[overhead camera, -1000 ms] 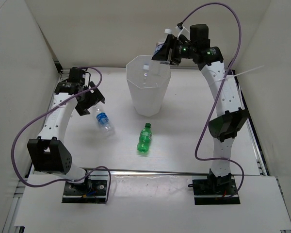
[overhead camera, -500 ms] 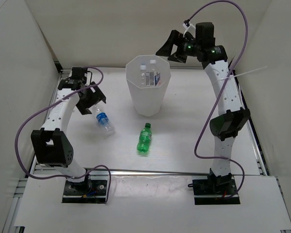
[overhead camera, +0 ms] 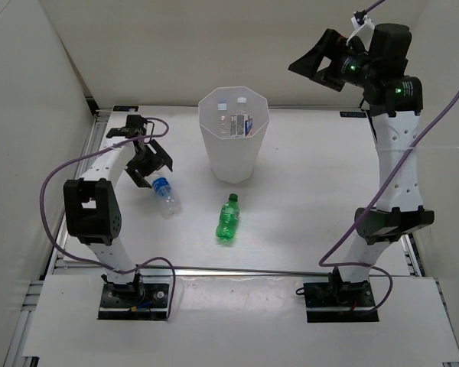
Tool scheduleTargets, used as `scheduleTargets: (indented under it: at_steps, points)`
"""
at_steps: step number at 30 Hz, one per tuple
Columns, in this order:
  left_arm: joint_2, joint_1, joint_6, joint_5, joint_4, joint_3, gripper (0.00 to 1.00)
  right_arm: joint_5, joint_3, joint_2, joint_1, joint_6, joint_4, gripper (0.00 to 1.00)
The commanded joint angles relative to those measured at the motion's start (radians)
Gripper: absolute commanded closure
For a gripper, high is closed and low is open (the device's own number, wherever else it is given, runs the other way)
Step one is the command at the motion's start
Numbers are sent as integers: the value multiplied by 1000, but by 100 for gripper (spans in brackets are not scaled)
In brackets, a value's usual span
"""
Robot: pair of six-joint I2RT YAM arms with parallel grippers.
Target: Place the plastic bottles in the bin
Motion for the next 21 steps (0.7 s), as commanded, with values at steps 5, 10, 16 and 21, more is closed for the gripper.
scheduleTargets:
  at_steps: [5,10,16,21]
  points:
    - [133,-14,17,-20,37,32,0,-9,-48,-37,10,-38,-27,0]
    - [240,-26,42,-49,37,64,0,2,-77,-60,10,-47,-36,0]
    - [294,-26,61,-36,49,65,30,35,-99,-60,10,-66,-45,0]
    - [305,-26,62,-27,39,65,74,36,-128,-60,10,-66,-45,0]
